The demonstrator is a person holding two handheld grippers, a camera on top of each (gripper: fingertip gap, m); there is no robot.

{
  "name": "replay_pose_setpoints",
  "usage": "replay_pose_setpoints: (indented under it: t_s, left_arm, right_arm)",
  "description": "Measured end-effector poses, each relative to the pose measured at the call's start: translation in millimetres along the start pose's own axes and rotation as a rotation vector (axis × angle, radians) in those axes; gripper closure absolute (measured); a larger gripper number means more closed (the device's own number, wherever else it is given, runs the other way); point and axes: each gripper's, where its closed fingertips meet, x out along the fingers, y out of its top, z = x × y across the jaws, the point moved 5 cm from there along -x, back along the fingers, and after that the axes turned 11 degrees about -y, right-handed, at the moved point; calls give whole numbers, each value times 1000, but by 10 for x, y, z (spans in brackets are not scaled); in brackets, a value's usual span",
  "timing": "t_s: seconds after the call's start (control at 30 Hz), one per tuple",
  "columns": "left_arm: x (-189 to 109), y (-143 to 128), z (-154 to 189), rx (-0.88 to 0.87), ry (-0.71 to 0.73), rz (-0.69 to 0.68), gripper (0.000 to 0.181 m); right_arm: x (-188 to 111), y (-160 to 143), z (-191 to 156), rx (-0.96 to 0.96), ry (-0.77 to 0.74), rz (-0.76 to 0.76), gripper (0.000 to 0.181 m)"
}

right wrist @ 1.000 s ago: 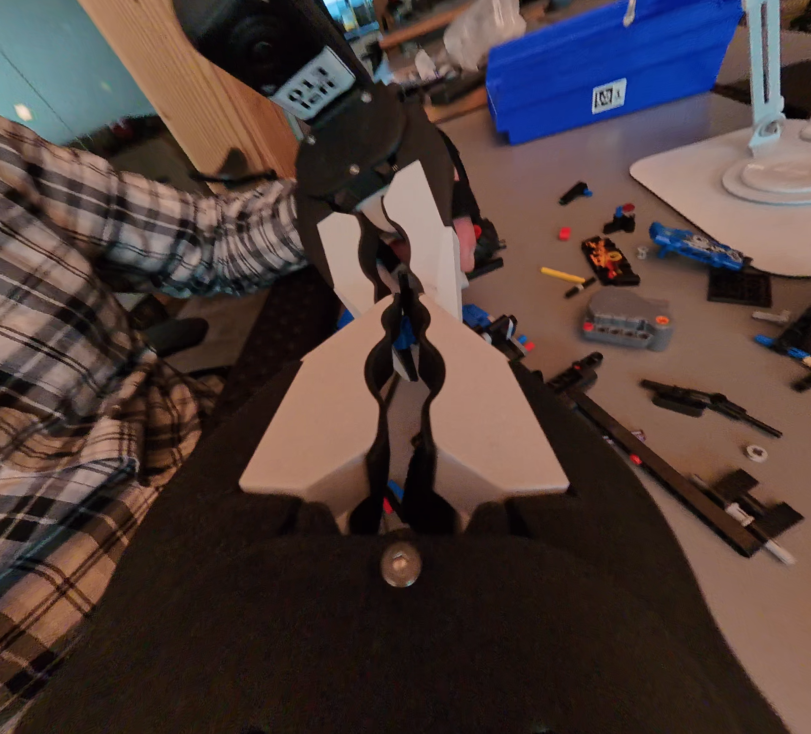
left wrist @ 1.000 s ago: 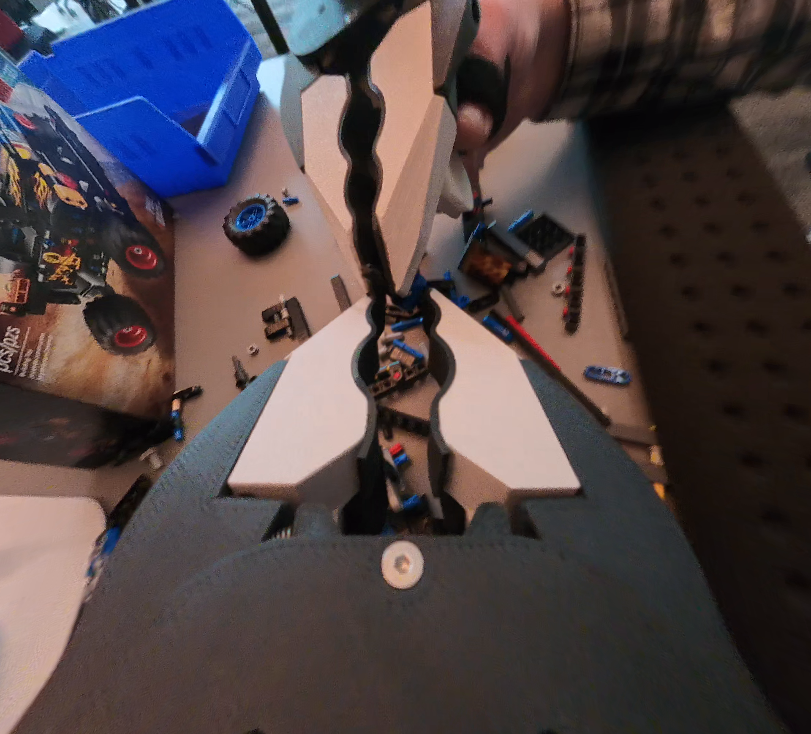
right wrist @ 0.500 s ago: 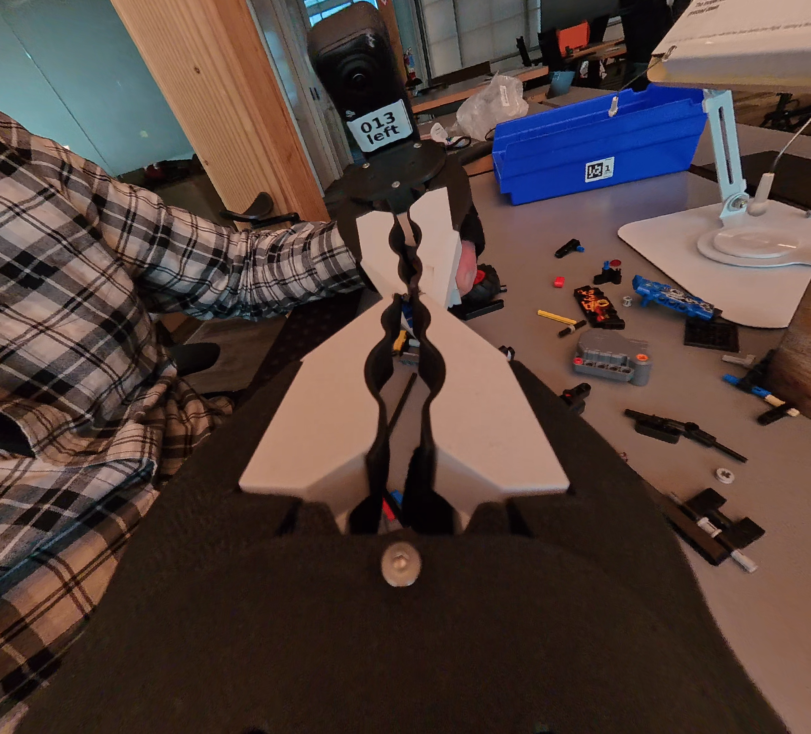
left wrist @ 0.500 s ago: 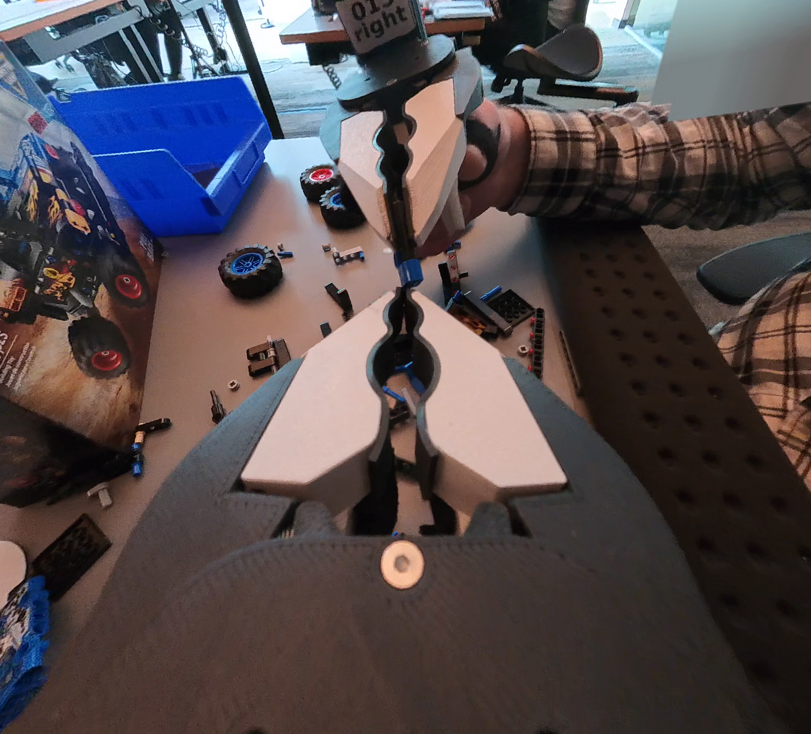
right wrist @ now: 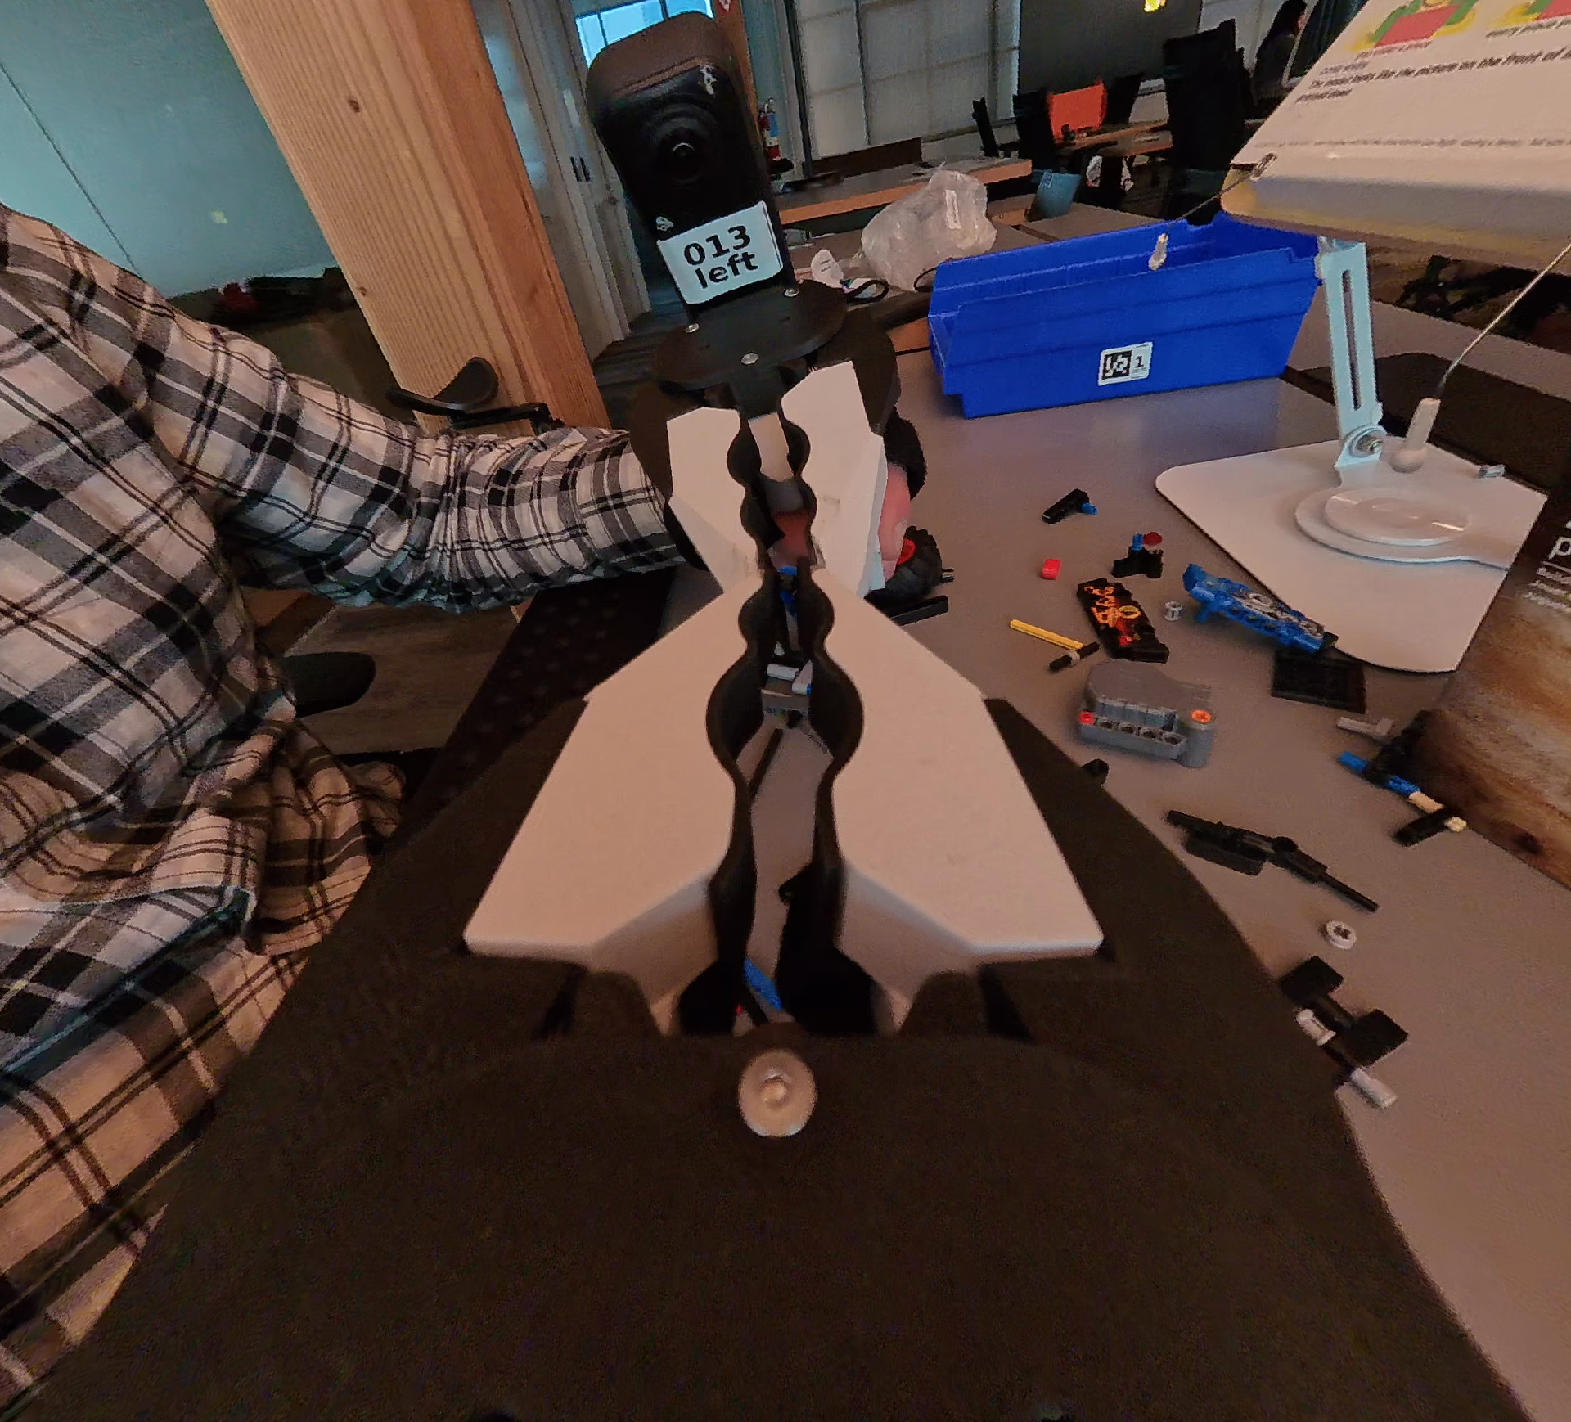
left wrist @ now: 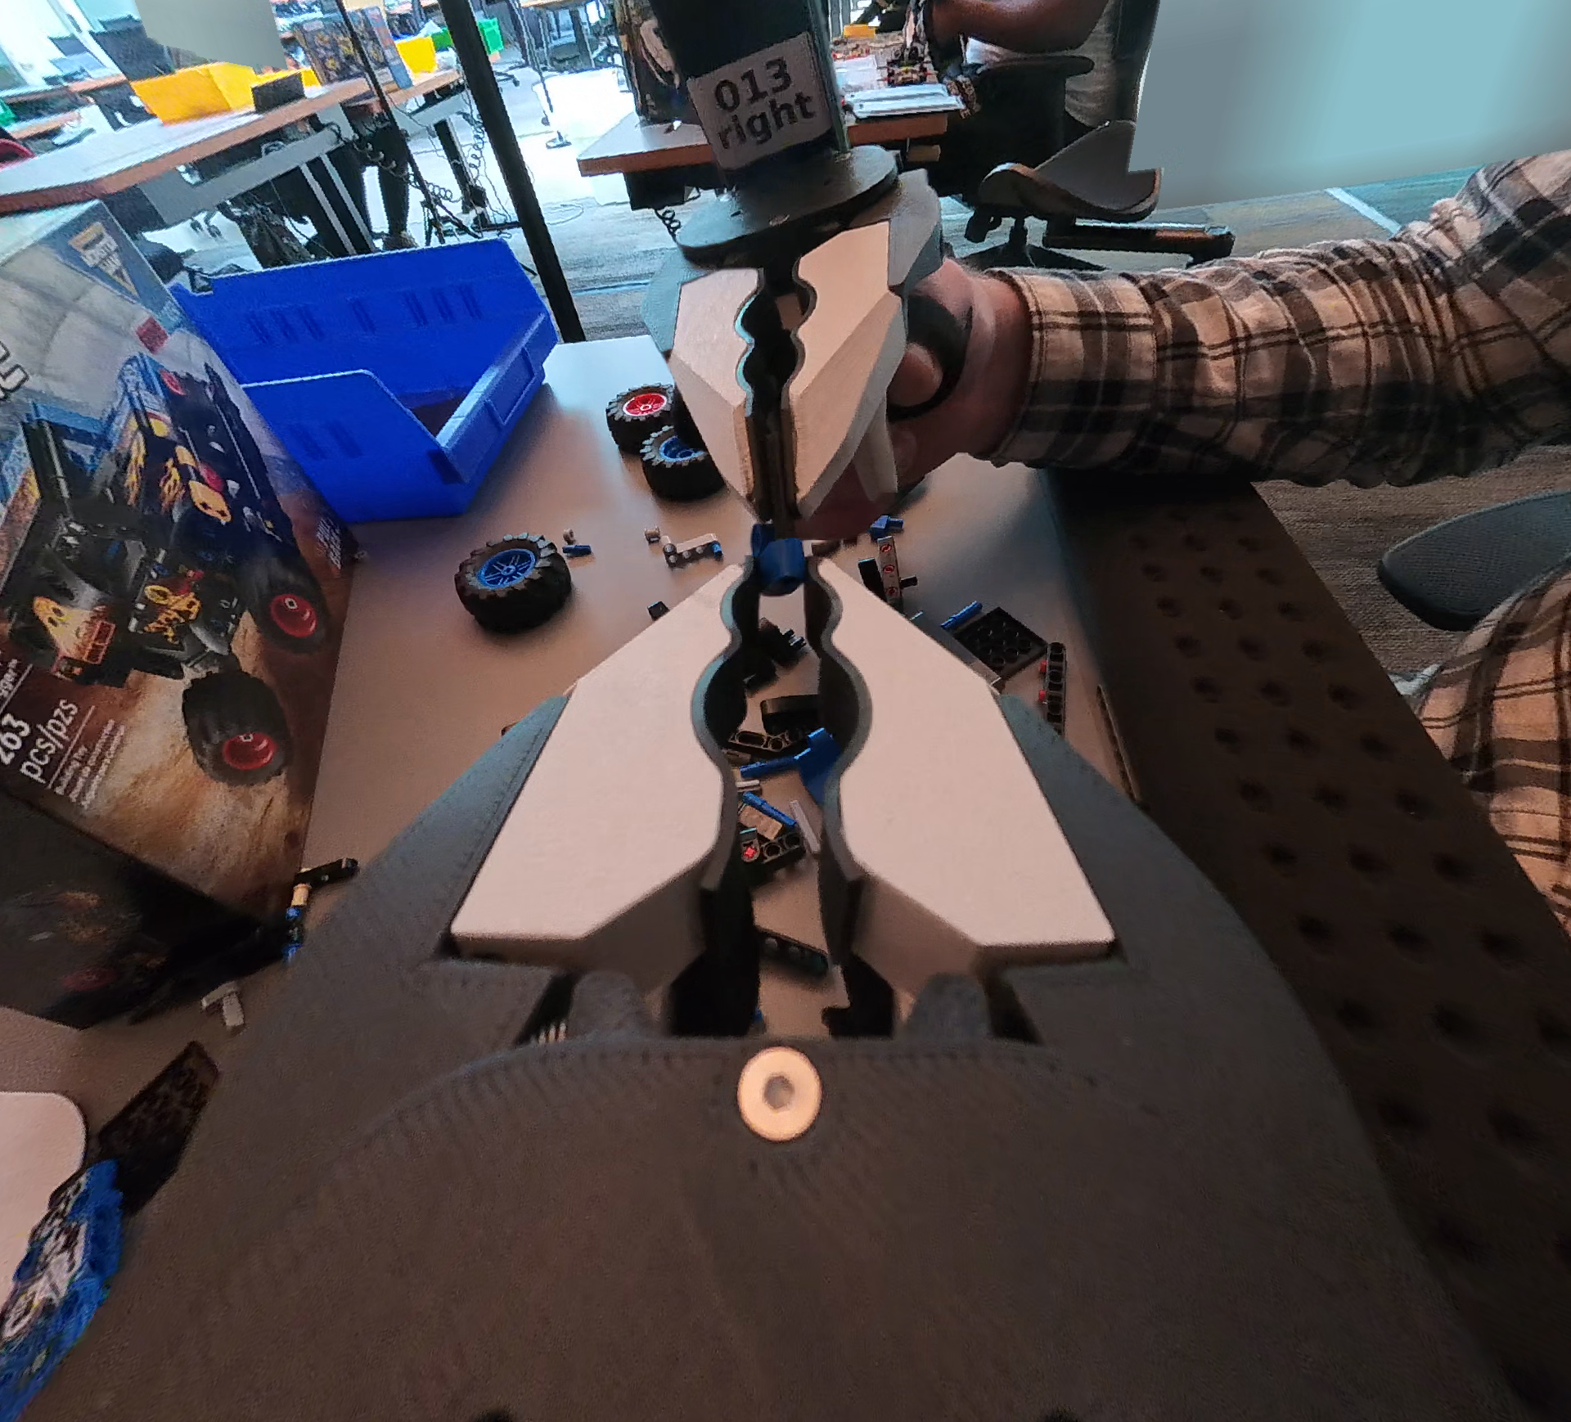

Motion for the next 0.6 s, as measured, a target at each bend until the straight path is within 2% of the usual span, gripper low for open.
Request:
replay_pose_setpoints:
  t_s: [0.13,0.27,0.4,0.6]
  left_arm:
    - [5,1,30,53,1,-20,176]
    - [-68,67,107,158,-20,-32,176]
    - [-120,75,170,186,-44,-59,176]
    - [-161,126,211,180,-87,-23,177]
  right_arm:
    - [-11,0,-32,-58,-12,-12,180]
    - [-22,40,-161,-204,-33,-34,180]
    - [-8,19,-227,-270,-35,-70,180]
    - [-37,46,-299,-302,-20,-65,181]
